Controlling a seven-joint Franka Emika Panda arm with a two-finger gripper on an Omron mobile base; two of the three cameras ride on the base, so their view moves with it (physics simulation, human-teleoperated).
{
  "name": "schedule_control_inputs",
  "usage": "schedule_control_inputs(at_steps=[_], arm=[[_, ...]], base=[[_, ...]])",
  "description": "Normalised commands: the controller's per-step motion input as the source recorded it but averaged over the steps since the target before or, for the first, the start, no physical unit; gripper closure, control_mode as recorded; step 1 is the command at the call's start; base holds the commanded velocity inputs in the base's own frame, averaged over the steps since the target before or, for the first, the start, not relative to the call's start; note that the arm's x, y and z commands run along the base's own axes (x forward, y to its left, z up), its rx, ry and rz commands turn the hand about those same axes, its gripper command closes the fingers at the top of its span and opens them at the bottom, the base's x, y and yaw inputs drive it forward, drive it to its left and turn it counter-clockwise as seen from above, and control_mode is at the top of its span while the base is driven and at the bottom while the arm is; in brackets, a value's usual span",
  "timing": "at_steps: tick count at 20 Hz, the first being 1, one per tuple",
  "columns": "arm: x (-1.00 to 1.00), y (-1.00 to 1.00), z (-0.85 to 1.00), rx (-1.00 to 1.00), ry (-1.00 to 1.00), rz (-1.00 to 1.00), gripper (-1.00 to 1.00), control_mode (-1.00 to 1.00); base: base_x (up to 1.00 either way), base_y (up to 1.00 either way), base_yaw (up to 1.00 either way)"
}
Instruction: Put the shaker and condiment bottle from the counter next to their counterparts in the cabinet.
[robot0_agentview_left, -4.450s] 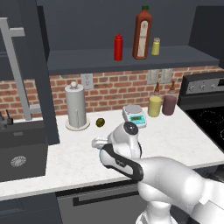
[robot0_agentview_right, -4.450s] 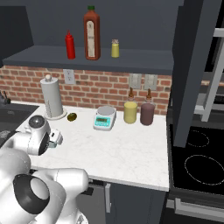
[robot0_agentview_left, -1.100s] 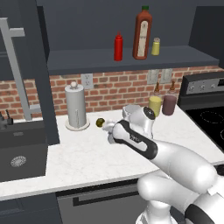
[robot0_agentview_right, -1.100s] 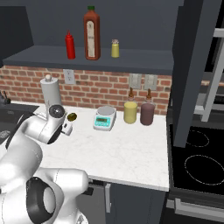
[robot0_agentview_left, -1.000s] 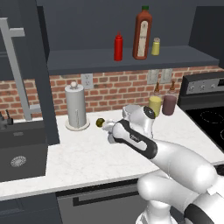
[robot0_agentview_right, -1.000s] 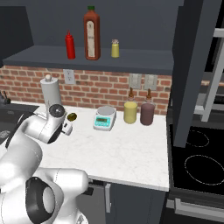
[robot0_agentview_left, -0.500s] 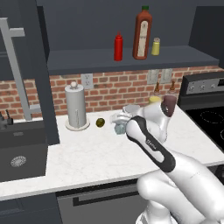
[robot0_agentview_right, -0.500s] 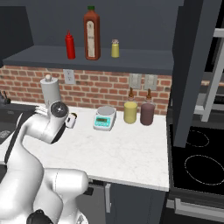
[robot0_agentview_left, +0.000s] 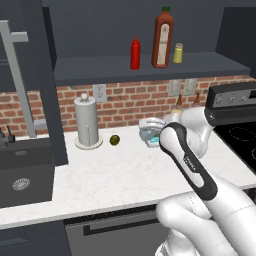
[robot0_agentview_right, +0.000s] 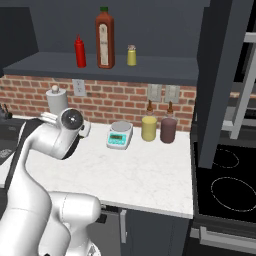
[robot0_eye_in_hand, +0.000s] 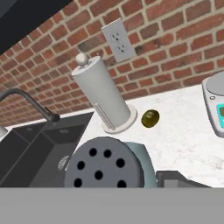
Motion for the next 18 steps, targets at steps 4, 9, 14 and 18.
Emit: schedule_control_inputs(at_steps=[4, 9, 14, 18], arm=[[0.03, -0.08, 0.00, 0.00, 0.00, 0.00, 1.00, -1.00], [0.46, -0.83, 0.15, 0.00, 0.04, -0.02, 1.00, -1.00], [0.84, -1.00, 0.55, 0.00, 0.13, -0.04, 1.00, -1.00], [0.58, -0.65, 0.46, 0.00, 0.11, -0.08, 1.00, -1.00]], base=[[0.00, 0.00, 0.00], [0.00, 0.00, 0.00], [0.00, 0.00, 0.00], [0.00, 0.00, 0.00]])
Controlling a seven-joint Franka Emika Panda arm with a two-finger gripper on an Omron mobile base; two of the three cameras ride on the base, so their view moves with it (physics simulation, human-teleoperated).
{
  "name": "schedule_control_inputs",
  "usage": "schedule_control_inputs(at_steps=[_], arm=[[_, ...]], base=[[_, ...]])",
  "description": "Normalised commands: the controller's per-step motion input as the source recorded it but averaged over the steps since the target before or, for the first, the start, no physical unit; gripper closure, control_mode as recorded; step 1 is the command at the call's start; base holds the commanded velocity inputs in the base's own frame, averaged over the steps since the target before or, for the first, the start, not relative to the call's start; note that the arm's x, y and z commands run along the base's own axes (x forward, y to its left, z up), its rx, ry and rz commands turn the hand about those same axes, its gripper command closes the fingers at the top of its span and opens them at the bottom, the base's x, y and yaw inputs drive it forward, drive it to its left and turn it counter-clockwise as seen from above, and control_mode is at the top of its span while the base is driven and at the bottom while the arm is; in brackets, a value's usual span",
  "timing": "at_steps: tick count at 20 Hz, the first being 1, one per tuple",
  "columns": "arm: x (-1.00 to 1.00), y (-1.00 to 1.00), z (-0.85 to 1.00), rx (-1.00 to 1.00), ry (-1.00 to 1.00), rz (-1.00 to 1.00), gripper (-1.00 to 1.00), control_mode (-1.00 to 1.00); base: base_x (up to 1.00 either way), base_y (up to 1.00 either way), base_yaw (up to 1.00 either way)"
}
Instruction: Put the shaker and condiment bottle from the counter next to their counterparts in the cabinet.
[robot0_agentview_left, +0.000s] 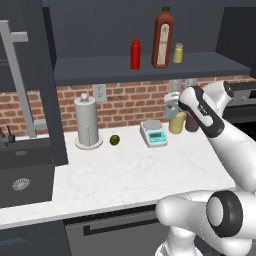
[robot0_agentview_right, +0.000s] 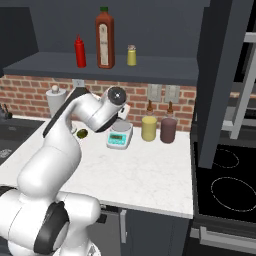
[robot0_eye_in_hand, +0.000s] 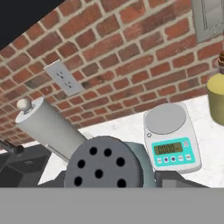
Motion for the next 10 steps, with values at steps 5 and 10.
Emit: schedule_control_inputs(at_steps=[5, 10], arm=[[0.00, 0.00, 0.00, 0.00, 0.00, 0.00, 1.00, -1.00], [0.00, -0.14, 0.24, 0.02, 0.01, 0.00, 1.00, -1.00]], base=[[0.00, 0.00, 0.00], [0.00, 0.00, 0.00]])
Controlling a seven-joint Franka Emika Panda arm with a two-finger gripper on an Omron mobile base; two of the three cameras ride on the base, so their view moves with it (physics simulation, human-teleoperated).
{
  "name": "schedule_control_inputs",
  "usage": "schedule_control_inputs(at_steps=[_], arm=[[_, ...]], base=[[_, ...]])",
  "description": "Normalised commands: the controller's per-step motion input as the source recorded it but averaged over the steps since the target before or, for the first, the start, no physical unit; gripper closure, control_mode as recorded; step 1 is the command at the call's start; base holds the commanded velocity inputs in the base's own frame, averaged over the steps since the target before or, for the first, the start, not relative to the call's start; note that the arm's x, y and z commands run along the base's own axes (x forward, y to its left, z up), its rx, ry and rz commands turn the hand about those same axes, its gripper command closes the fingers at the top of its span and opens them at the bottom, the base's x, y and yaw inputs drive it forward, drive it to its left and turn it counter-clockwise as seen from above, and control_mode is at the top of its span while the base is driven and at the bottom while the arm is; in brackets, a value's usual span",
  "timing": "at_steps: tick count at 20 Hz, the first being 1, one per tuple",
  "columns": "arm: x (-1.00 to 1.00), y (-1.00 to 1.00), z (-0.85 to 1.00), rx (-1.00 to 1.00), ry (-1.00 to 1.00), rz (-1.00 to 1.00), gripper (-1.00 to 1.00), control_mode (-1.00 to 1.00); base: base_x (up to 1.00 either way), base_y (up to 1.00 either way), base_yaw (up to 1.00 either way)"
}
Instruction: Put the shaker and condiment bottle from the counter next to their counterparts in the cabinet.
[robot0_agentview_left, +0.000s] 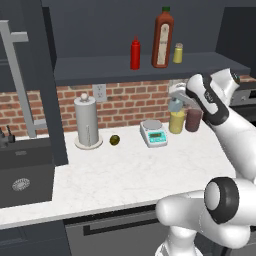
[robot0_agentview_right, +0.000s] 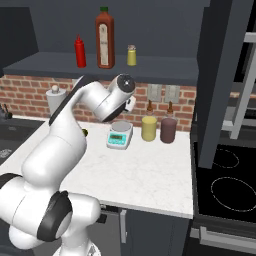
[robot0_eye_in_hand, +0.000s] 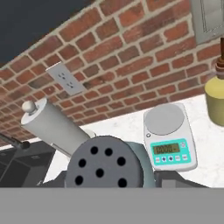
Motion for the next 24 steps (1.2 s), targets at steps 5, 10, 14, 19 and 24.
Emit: schedule_control_inputs(at_steps=[5, 10, 14, 19, 24], arm=[[-0.30, -0.61, 0.99, 0.04, 0.00, 0.01, 1.00, -1.00], [-0.20, -0.62, 1.00, 0.04, 0.00, 0.00, 1.00, -1.00], [-0.17, -0.15, 0.45, 0.01, -0.09, 0.00, 1.00, -1.00], [-0.05, 0.00, 0.00, -0.01, -0.09, 0.00, 1.00, -1.00], [0.18, -0.13, 0.00, -0.12, -0.14, 0.00, 1.00, -1.00]], base=[[0.00, 0.00, 0.00], [0.00, 0.00, 0.00], [0.00, 0.00, 0.00], [0.00, 0.00, 0.00], [0.00, 0.00, 0.00]])
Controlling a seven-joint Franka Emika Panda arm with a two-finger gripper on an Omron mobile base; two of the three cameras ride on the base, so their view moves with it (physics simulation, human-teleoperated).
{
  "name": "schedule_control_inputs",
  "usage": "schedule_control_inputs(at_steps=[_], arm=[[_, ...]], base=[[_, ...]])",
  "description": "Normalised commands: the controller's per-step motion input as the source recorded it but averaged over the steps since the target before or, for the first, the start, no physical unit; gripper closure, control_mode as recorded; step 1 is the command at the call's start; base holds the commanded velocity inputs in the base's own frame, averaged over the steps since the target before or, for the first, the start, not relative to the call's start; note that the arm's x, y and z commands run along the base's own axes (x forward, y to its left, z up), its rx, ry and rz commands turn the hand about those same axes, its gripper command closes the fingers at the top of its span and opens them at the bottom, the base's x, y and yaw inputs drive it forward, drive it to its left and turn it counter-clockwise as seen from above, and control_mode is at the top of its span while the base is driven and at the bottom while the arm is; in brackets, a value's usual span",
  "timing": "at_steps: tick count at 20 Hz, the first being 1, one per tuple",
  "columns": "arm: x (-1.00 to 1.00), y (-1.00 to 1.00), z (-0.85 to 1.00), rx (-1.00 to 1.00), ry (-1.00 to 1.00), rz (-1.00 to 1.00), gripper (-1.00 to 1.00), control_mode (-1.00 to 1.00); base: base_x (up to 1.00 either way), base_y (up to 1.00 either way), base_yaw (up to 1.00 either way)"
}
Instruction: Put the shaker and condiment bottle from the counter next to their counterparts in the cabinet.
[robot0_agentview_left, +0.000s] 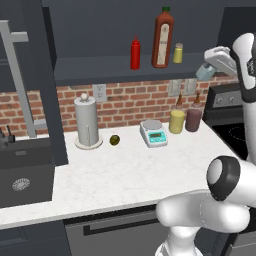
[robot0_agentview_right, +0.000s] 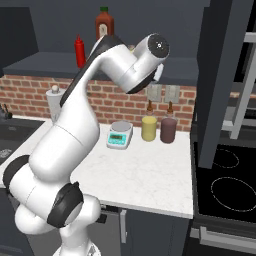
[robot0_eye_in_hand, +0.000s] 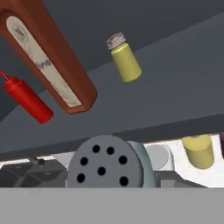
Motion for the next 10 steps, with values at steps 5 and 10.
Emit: schedule_control_inputs(at_steps=[5, 10], arm=[[0.92, -0.11, 0.02, -0.22, -0.03, -0.10, 1.00, -1.00], [0.61, 0.15, 0.00, -0.16, -0.04, -0.15, 1.00, -1.00]], base=[[0.00, 0.00, 0.00], [0.00, 0.00, 0.00]])
